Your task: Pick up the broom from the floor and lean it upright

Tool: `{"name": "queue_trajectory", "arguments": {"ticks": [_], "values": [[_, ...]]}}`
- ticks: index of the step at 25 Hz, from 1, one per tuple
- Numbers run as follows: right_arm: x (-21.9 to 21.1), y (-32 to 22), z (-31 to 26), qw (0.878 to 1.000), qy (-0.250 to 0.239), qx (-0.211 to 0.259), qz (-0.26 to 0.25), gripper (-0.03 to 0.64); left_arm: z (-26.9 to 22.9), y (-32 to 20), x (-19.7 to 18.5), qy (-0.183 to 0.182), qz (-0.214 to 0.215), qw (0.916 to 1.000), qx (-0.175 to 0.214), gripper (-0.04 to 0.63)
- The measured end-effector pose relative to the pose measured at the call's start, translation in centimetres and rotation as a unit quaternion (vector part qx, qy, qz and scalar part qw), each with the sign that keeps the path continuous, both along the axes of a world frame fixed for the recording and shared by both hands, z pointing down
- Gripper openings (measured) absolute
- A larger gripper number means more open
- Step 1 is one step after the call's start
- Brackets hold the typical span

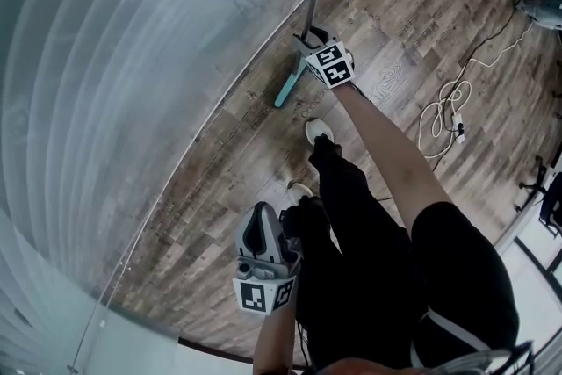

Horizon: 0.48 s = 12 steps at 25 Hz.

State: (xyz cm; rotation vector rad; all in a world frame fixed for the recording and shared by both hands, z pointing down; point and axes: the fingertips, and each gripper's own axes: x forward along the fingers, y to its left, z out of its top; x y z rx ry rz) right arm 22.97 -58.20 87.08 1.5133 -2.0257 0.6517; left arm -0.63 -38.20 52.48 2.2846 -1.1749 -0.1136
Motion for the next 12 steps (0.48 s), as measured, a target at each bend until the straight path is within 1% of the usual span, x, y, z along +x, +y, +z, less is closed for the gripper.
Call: {"name": "queue_trajectory", "arguments": {"ticks": [6, 12], "values": [[0.6, 2.0, -3.0, 1.0, 0.001, 0.012, 0.004, 0.173, -1.2, 0.9, 0.2, -0.001, 0.012, 0.9999, 0.007, 0.018], [0.3, 7.7, -10.2, 0.999, -0.005, 0.046, 0.024, 0.173, -5.4, 2.5, 1.0, -0.01, 0.035, 0.9989, 0.03, 0.018]]}}
